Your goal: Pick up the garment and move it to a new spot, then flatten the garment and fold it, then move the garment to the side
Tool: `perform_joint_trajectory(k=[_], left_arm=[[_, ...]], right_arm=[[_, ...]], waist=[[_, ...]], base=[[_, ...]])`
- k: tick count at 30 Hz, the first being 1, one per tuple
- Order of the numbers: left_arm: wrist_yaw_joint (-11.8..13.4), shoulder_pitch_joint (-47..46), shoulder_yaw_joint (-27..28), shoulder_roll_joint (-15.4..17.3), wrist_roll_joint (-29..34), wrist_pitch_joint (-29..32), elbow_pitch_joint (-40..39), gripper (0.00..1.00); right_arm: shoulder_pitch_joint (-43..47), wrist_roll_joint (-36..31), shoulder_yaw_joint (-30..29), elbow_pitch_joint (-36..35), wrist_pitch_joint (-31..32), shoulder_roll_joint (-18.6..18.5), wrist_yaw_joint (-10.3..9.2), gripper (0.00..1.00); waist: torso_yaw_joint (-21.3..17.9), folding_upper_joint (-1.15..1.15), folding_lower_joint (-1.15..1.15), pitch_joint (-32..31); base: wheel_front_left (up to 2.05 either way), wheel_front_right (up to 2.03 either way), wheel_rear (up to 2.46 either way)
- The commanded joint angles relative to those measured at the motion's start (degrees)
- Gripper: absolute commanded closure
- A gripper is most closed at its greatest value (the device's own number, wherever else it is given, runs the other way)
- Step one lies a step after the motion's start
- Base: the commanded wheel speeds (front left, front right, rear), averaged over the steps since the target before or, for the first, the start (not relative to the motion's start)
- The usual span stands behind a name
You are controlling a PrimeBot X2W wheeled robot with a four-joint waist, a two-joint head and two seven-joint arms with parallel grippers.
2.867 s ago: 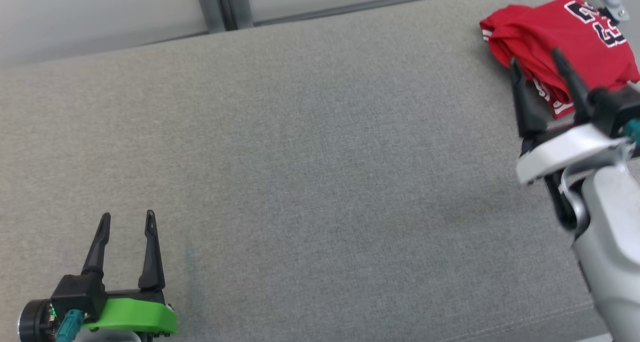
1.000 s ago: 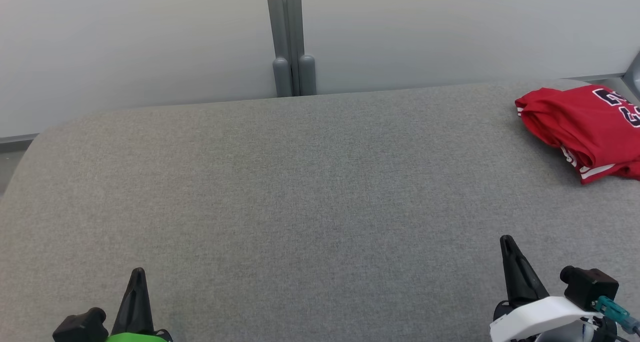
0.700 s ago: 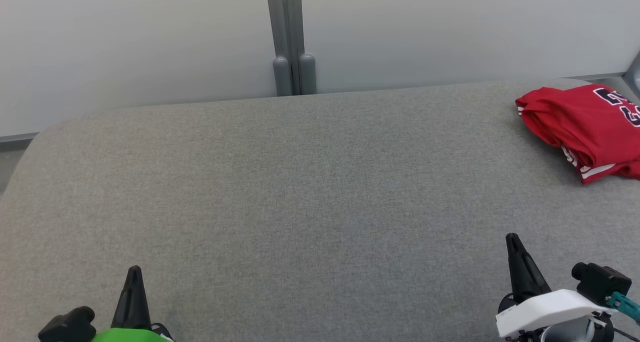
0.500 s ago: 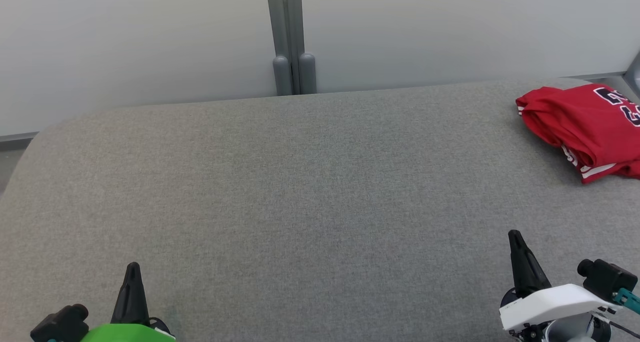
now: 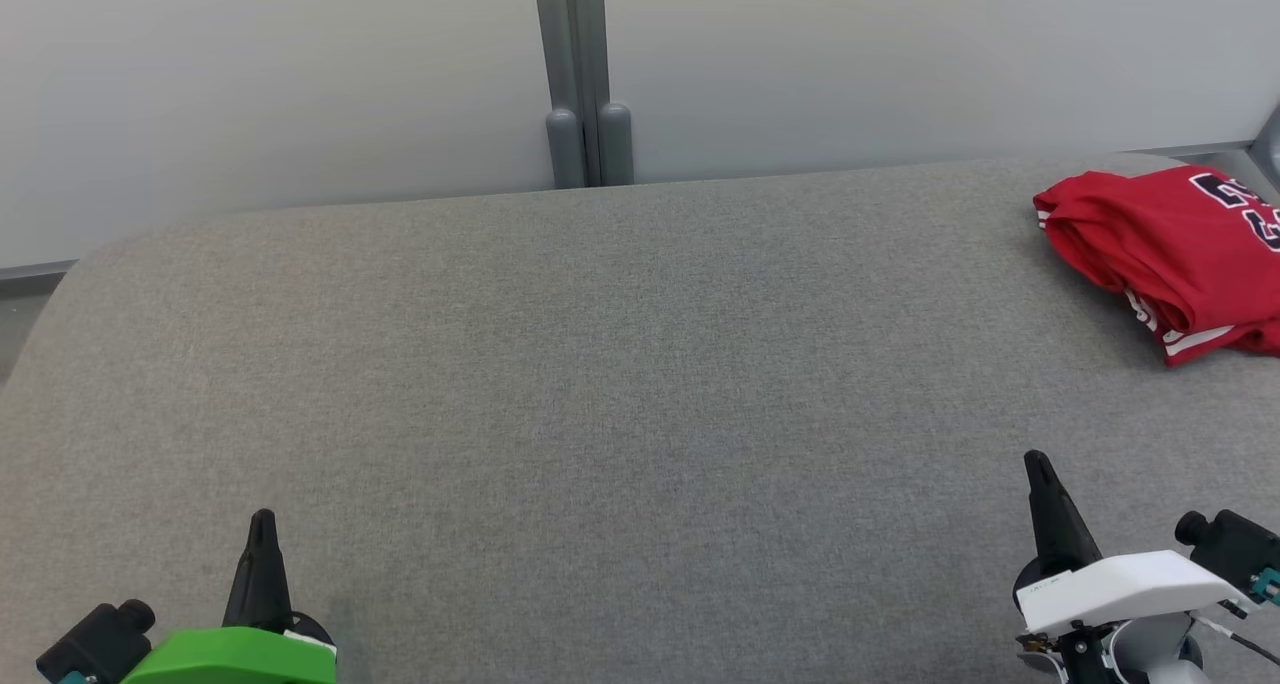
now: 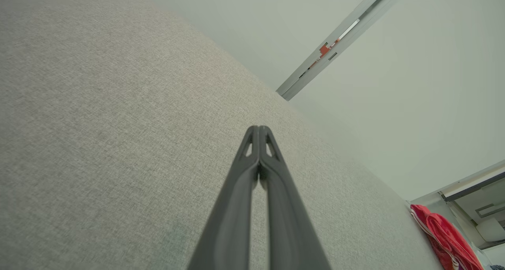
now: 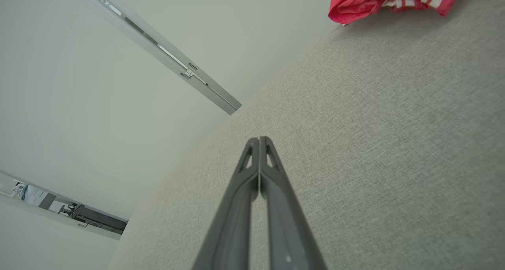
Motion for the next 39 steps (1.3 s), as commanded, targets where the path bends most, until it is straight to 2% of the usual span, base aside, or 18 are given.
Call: perform_joint_trajectory(k=[1,39], left_arm=[[-0.2,-2.0,0.3,0.4,-2.4,0.5,-0.9,1.0],[-0.4,-5.2,0.7,0.6,-27.0,6.8,-1.0,1.0]], right_arm=[[-1.7,2.0,-0.4,-0.5,0.6,-0.2,-0.02,1.0],[-4.6,25.0,-3.0,0.8,6.9,0.5,-0.03,1.0]], waist=[[0.0,0.0,0.0,0.0],[0.1,0.0,0.0,0.7]], base=[[0.0,0.0,0.0],[0.0,0.0,0.0]])
